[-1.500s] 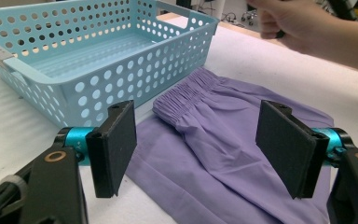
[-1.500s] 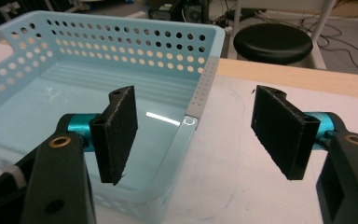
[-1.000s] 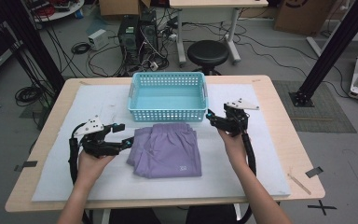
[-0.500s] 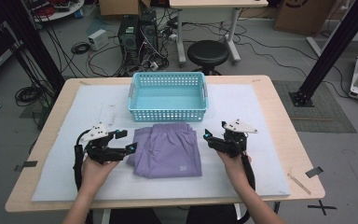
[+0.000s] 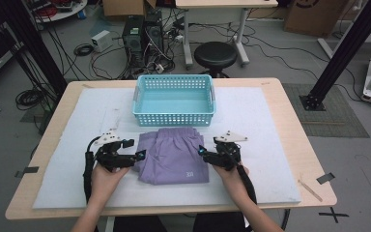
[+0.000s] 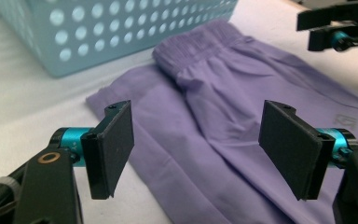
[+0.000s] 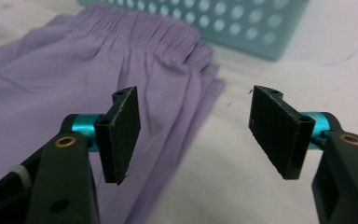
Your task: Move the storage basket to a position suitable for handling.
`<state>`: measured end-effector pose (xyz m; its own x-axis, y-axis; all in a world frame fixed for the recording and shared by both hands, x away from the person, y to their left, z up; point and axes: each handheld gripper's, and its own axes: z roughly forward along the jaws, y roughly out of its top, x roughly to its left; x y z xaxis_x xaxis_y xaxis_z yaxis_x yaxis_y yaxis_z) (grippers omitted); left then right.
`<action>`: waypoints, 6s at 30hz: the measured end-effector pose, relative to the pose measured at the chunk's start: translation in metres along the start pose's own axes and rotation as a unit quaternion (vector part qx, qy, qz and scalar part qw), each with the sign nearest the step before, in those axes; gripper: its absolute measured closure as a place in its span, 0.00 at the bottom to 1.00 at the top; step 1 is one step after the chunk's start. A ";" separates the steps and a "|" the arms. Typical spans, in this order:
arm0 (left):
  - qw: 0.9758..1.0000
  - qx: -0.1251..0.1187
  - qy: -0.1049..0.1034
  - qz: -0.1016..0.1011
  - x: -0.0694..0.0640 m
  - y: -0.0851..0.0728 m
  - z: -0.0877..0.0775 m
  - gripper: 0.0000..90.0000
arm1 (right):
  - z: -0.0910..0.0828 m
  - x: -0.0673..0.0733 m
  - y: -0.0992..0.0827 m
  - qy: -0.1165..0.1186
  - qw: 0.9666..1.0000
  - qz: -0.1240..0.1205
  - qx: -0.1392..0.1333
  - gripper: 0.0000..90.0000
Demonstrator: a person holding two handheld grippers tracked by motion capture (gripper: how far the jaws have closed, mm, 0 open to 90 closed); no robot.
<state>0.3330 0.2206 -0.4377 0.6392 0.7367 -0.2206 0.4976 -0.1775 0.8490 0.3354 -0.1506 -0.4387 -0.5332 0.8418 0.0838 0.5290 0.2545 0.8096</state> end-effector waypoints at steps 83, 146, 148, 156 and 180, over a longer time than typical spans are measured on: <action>0.993 0.092 -0.060 -0.048 -0.052 -0.011 0.034 0.93 | -0.047 0.001 -0.041 0.041 0.995 0.038 0.086 1.00; 0.996 -0.046 0.077 0.028 0.063 0.048 0.066 0.31 | 0.063 -0.073 0.095 -0.062 0.995 0.082 -0.009 0.58; 0.996 -0.039 0.075 0.023 0.065 0.046 0.068 0.33 | 0.063 -0.075 0.095 -0.061 0.995 0.082 -0.007 0.62; 0.997 -0.028 0.066 0.026 0.057 0.048 0.070 0.33 | 0.058 -0.079 0.094 -0.065 0.994 0.089 0.000 0.66; 0.998 -0.013 0.040 0.050 0.031 0.047 0.077 0.33 | 0.032 -0.095 0.078 -0.080 0.993 0.088 0.001 0.68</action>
<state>0.4212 0.1846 -0.4418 0.6352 0.7664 -0.0954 0.4171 -0.2364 0.8776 0.4488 -0.1950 -0.4021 -0.3199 0.9384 0.1308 0.6063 0.0967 0.7893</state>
